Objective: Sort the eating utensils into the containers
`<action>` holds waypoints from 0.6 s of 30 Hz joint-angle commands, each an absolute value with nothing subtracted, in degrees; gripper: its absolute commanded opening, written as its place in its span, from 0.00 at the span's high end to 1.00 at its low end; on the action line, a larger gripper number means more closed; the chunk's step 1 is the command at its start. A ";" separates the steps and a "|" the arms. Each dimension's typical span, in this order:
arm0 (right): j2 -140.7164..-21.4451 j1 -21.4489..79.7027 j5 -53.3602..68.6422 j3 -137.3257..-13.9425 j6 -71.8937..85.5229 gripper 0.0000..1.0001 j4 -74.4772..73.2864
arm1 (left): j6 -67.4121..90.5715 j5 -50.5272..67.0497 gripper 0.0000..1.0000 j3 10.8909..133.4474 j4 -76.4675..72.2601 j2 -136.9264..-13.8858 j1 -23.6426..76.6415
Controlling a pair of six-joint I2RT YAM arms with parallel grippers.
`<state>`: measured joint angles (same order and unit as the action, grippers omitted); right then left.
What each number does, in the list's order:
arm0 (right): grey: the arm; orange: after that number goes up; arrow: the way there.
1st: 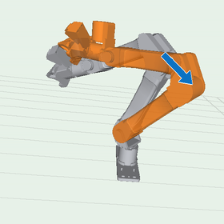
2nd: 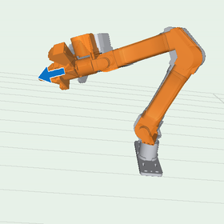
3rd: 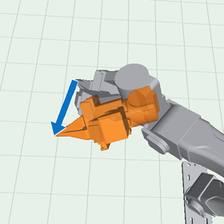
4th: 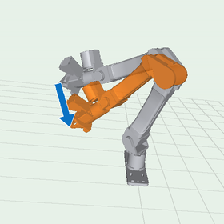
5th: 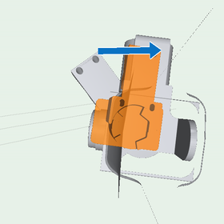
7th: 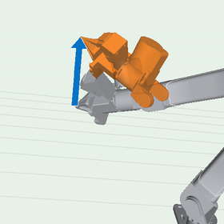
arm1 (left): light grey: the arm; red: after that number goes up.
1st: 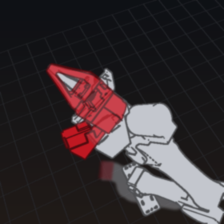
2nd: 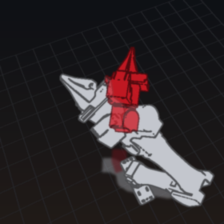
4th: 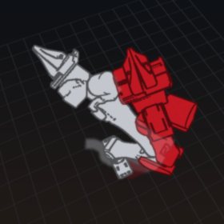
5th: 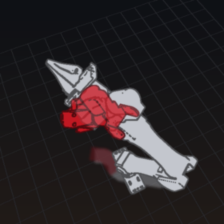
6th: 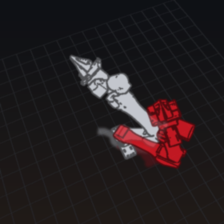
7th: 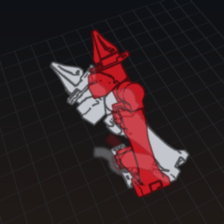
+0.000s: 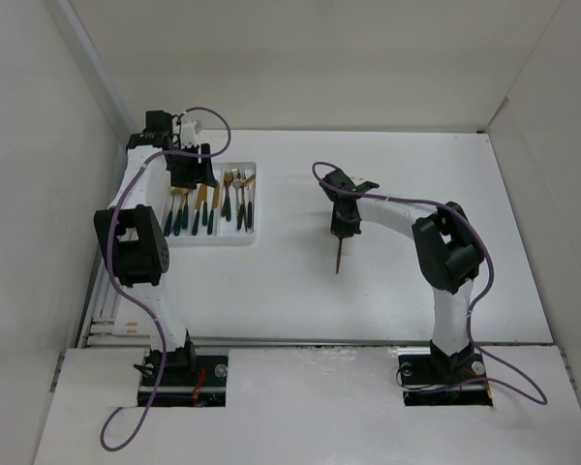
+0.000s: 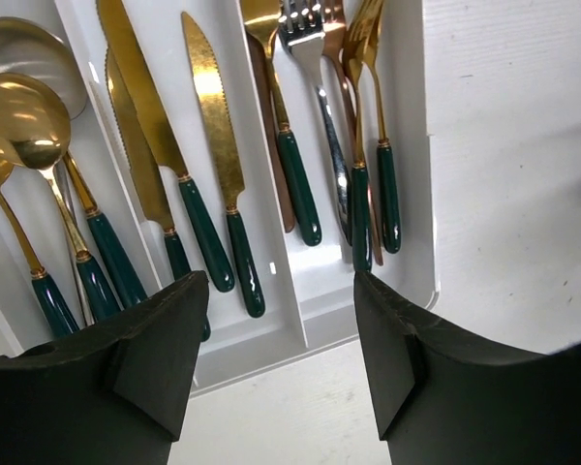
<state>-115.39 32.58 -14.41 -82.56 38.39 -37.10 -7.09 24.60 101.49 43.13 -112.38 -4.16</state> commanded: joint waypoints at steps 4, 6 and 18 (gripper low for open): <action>-114.71 30.76 -10.90 -78.84 38.85 1.00 -34.64 | -9.13 25.04 0.41 104.59 44.47 -106.18 -0.98; -111.38 30.24 -10.37 -78.84 38.85 1.00 -32.71 | -9.92 25.83 0.41 104.59 44.47 -105.56 0.08; -104.59 29.71 -10.37 -83.67 42.28 1.00 -31.64 | -15.03 40.41 0.38 102.05 46.67 -104.41 12.38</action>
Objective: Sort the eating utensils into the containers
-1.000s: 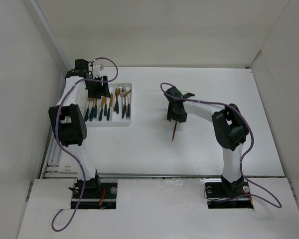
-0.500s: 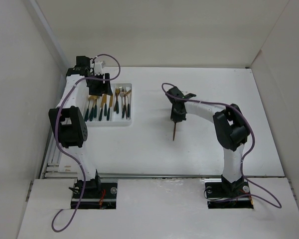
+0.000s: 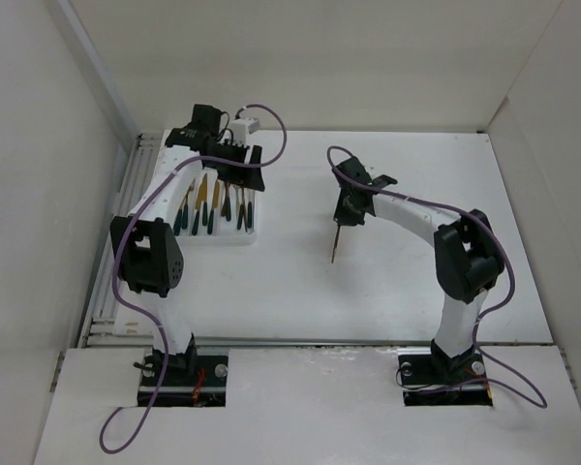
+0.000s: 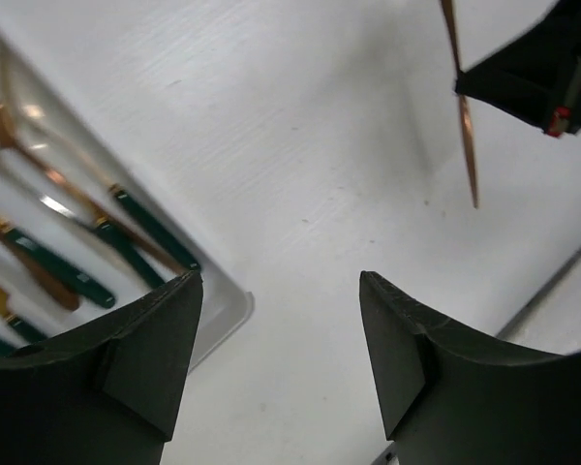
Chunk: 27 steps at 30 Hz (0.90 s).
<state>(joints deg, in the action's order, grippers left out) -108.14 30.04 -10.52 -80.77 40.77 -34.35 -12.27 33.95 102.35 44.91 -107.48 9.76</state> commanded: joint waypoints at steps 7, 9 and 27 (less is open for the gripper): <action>-101.08 29.71 -6.51 -87.80 46.84 1.00 -29.01 | -16.44 50.17 0.32 100.81 46.67 -106.52 19.85; -101.07 30.23 -5.19 -89.47 48.94 1.00 -27.35 | -16.44 52.11 0.31 100.81 45.62 -107.22 21.44; -100.55 33.13 -1.84 -93.69 52.56 1.00 -25.21 | -10.28 40.61 0.28 98.00 35.60 -109.07 25.93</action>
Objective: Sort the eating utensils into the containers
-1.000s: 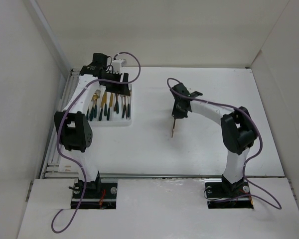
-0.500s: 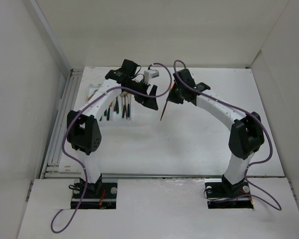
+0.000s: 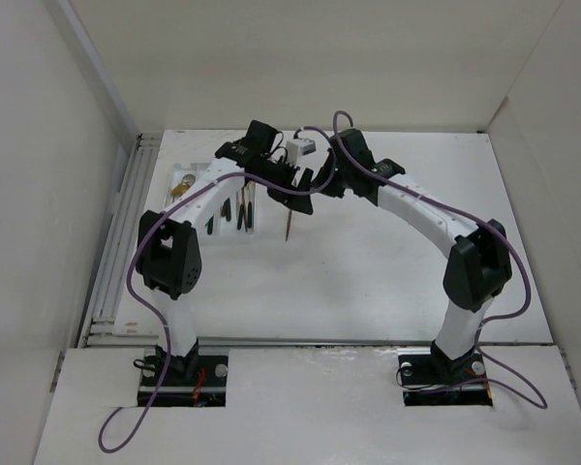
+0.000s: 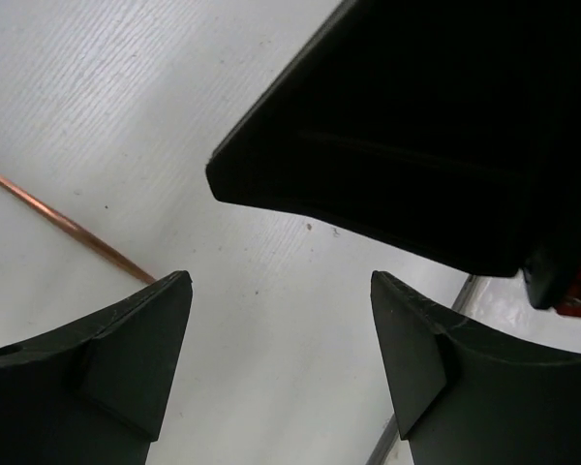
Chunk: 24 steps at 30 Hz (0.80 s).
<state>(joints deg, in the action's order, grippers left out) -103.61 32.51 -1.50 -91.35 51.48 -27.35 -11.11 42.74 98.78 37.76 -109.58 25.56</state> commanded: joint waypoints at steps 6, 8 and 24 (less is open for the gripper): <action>-101.08 32.00 -4.04 -91.68 52.03 1.00 -28.73 | -9.76 32.36 0.28 97.21 34.99 -109.07 23.55; -100.20 31.30 -4.57 -90.45 52.03 0.96 -28.74 | -8.18 25.95 0.26 95.55 33.14 -109.07 23.55; -82.63 22.42 -9.23 -76.73 45.09 0.77 -27.60 | -6.77 6.60 0.32 104.06 32.69 -127.08 26.46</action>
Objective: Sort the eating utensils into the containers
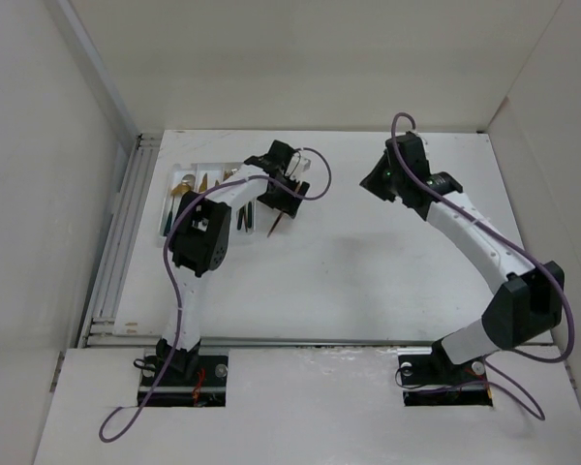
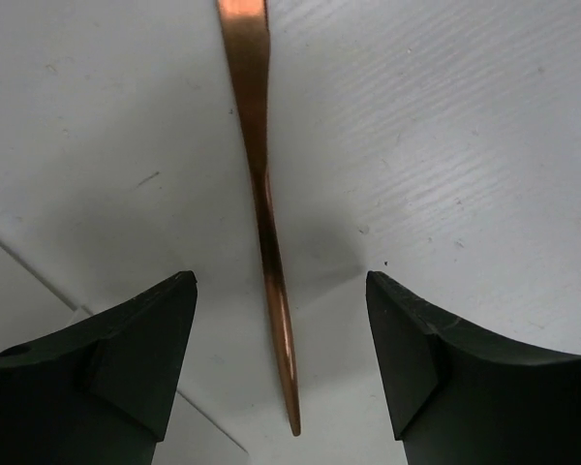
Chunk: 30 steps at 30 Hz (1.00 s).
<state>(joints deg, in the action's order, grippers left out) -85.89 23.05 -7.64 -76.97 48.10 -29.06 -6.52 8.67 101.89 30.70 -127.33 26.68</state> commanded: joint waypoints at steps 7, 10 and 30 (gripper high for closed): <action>-80.86 19.95 -8.71 -76.73 43.68 0.77 -27.60 | -7.82 4.74 0.60 101.51 35.06 -128.31 25.22; -80.86 18.64 -7.48 -76.73 43.68 0.77 -27.60 | -8.43 6.23 0.67 101.51 37.08 -128.85 25.22; -80.24 16.44 -6.86 -76.03 42.54 0.77 -26.89 | -4.84 21.26 1.00 101.43 30.67 -122.97 24.00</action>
<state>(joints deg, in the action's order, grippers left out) -82.21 16.84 -6.68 -76.71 43.27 -29.04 -7.46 16.19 102.19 31.73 -127.96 24.95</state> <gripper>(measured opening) 0.232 0.055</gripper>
